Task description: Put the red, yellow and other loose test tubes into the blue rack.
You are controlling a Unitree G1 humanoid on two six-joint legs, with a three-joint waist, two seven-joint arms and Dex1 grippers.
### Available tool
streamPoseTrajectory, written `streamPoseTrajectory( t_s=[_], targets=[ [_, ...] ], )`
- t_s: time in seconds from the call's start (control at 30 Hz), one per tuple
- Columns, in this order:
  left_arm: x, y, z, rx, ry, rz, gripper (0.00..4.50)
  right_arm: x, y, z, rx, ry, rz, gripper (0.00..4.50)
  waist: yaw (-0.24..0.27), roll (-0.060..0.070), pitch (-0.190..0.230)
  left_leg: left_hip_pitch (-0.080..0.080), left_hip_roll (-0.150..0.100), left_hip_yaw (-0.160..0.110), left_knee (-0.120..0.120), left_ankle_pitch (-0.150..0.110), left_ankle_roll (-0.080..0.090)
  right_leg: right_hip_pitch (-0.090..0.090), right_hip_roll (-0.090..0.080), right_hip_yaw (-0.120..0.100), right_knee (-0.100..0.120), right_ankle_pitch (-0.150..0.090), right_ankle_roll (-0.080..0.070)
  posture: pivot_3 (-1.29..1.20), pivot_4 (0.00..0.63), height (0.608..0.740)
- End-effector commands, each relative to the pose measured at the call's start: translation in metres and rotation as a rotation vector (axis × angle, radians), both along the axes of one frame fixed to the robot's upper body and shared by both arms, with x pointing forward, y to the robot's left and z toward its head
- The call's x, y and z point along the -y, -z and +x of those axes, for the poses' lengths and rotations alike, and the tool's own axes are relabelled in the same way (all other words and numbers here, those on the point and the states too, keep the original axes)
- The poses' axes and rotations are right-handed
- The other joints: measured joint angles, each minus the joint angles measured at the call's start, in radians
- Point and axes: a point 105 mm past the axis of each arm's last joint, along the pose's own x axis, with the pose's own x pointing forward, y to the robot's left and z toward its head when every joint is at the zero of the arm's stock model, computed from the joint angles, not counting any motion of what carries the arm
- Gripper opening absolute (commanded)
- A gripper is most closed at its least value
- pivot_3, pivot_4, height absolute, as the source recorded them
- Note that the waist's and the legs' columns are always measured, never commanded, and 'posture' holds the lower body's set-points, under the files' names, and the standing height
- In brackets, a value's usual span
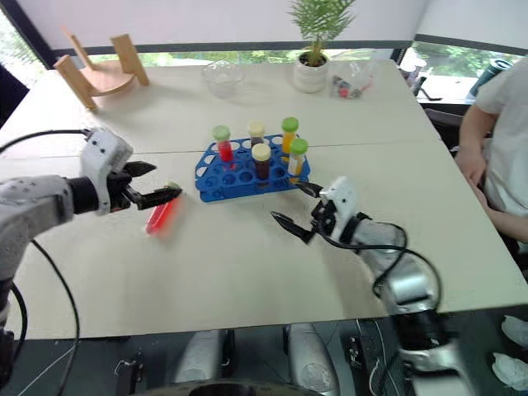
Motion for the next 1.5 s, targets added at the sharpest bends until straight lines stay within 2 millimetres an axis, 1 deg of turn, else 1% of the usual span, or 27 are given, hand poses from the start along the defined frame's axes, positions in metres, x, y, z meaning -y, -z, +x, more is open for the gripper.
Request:
streamPoseTrajectory(
  t_s=[0.03,0.13,0.2,0.3,0.37,0.47,0.7,0.8,0.97,1.0,1.03,1.07,1.17,1.2,1.27,1.3,1.37,1.4,1.47,1.5],
  targets=[
    [-0.017,0.000,0.007,-0.080,-0.112,0.045,4.50,-0.015,-0.037,-0.030,0.062,-0.254,-0.064,4.45,-0.017,-0.001,0.000,0.002,0.002,0.000,0.000,0.000,0.000,0.002,0.002,0.000,0.000,0.000,0.000,0.00,0.150,0.740],
    [-0.026,0.011,0.010,-0.225,-0.198,0.032,4.50,-0.012,-0.056,-0.034,0.114,-0.361,-0.152,4.45,-0.023,-0.001,0.001,0.007,0.003,-0.002,-0.001,0.000,0.000,0.006,0.005,-0.001,0.000,0.000,-0.001,0.00,0.150,0.740],
    [-0.033,0.022,0.011,-0.338,-0.262,0.051,4.50,-0.011,-0.066,-0.034,0.146,-0.417,-0.196,4.45,-0.021,-0.001,0.001,0.007,0.004,-0.003,-0.001,0.000,0.000,0.007,0.006,0.000,0.000,0.000,-0.001,0.00,0.150,0.740],
    [-0.032,0.031,0.013,-0.421,-0.287,0.071,4.50,-0.013,-0.079,-0.035,0.177,-0.484,-0.223,4.45,-0.019,-0.002,0.001,0.006,0.003,-0.003,0.000,0.000,0.000,0.007,0.005,-0.001,0.000,0.000,-0.001,0.00,0.150,0.740],
    [-0.031,0.034,0.016,-0.452,-0.301,0.070,4.50,-0.014,-0.083,-0.036,0.192,-0.510,-0.238,4.45,-0.013,-0.002,0.001,0.005,0.003,-0.004,0.000,0.000,0.000,0.007,0.005,-0.002,0.000,0.000,-0.001,0.00,0.150,0.740],
    [-0.027,0.039,0.020,-0.491,-0.315,0.056,4.50,-0.015,-0.088,-0.037,0.210,-0.525,-0.250,4.45,-0.001,-0.002,0.001,0.000,0.002,-0.004,0.000,0.000,0.000,0.002,0.003,-0.003,0.000,0.000,-0.001,0.00,0.150,0.740],
    [-0.016,0.054,0.025,-0.546,-0.323,0.027,4.50,-0.015,-0.092,-0.039,0.212,-0.523,-0.259,4.45,0.006,-0.002,0.001,-0.001,0.001,-0.003,0.001,0.000,0.000,0.001,0.001,-0.003,0.000,0.000,0.000,0.00,0.150,0.740],
    [-0.014,0.061,0.027,-0.548,-0.326,0.031,3.72,-0.016,-0.092,-0.039,0.212,-0.525,-0.261,4.50,0.006,-0.002,0.001,-0.001,0.001,-0.003,0.001,0.000,0.000,0.001,0.001,-0.003,0.001,0.000,0.000,0.00,0.150,0.740],
    [-0.015,0.067,0.036,-0.512,-0.342,0.036,1.14,-0.016,-0.092,-0.039,0.210,-0.523,-0.257,4.50,0.010,-0.002,0.000,0.000,0.001,-0.003,0.002,0.000,0.000,0.002,0.000,-0.003,0.001,0.000,0.000,0.00,0.150,0.740],
    [-0.015,0.067,0.037,-0.506,-0.344,0.032,0.84,-0.016,-0.092,-0.039,0.208,-0.521,-0.255,4.50,0.011,-0.001,0.000,0.000,0.000,-0.003,0.002,0.000,0.000,0.003,0.000,-0.003,0.001,0.000,0.000,0.00,0.150,0.740],
    [-0.016,0.066,0.038,-0.498,-0.345,0.030,0.81,-0.016,-0.091,-0.039,0.206,-0.519,-0.255,4.50,0.012,-0.001,0.000,0.001,0.000,-0.003,0.002,0.000,0.000,0.004,0.000,-0.003,0.001,0.000,0.000,0.00,0.150,0.740],
    [-0.018,0.064,0.040,-0.476,-0.352,0.030,0.81,-0.015,-0.089,-0.039,0.204,-0.519,-0.259,4.50,0.013,-0.001,0.000,0.001,0.000,-0.004,0.002,0.000,0.000,0.005,0.000,-0.003,0.001,0.000,0.000,0.00,0.150,0.740],
    [-0.014,0.036,0.047,-0.339,-0.299,-0.114,0.81,-0.012,-0.084,-0.040,0.182,-0.512,-0.255,4.50,0.013,-0.001,0.000,0.003,0.000,-0.004,0.002,0.000,0.000,0.006,0.000,-0.003,0.001,0.000,0.000,0.00,0.150,0.740],
    [-0.009,0.021,0.049,-0.254,-0.250,-0.173,0.81,-0.012,-0.082,-0.039,0.177,-0.503,-0.248,4.50,0.013,-0.001,0.000,0.002,0.000,-0.004,0.003,0.000,0.000,0.006,0.000,-0.004,0.001,0.000,0.000,0.00,0.150,0.740],
    [-0.001,-0.010,0.039,-0.103,-0.105,-0.331,0.81,-0.010,-0.076,-0.035,0.163,-0.468,-0.240,4.50,0.013,-0.002,0.001,0.001,0.000,-0.005,0.004,0.001,-0.001,0.006,0.000,-0.004,0.001,0.000,0.000,0.00,0.150,0.740],
    [0.005,-0.024,0.029,-0.024,-0.015,-0.391,0.81,-0.009,-0.073,-0.032,0.155,-0.446,-0.229,4.50,0.012,-0.002,0.001,0.001,0.001,-0.005,0.004,0.001,-0.001,0.005,0.000,-0.004,0.001,0.000,0.000,0.00,0.150,0.740],
    [0.014,-0.035,0.016,0.052,0.088,-0.436,0.81,-0.007,-0.070,-0.030,0.148,-0.421,-0.214,4.50,0.010,-0.002,0.001,0.000,0.001,-0.004,0.004,0.000,-0.001,0.005,-0.001,-0.004,0.000,0.000,0.000,0.00,0.150,0.740],
    [0.022,-0.040,0.011,0.114,0.140,-0.467,0.81,-0.007,-0.068,-0.029,0.148,-0.403,-0.207,4.50,0.010,-0.002,0.001,0.000,0.001,-0.004,0.004,0.000,-0.001,0.005,-0.002,-0.004,0.000,0.000,0.000,0.00,0.150,0.740],
    [0.043,-0.050,0.004,0.276,0.242,-0.559,0.81,-0.009,-0.066,-0.025,0.143,-0.368,-0.176,4.50,0.013,0.000,0.000,0.001,0.001,-0.003,0.002,0.000,-0.001,0.005,-0.002,-0.004,0.000,0.000,0.000,0.00,0.150,0.740],
    [0.049,-0.049,0.005,0.334,0.258,-0.573,0.81,-0.010,-0.066,-0.023,0.146,-0.356,-0.169,4.50,0.016,0.000,0.000,0.001,0.000,-0.003,0.002,0.000,-0.001,0.006,-0.002,-0.004,0.000,0.000,0.000,0.00,0.150,0.740]
  ],
)
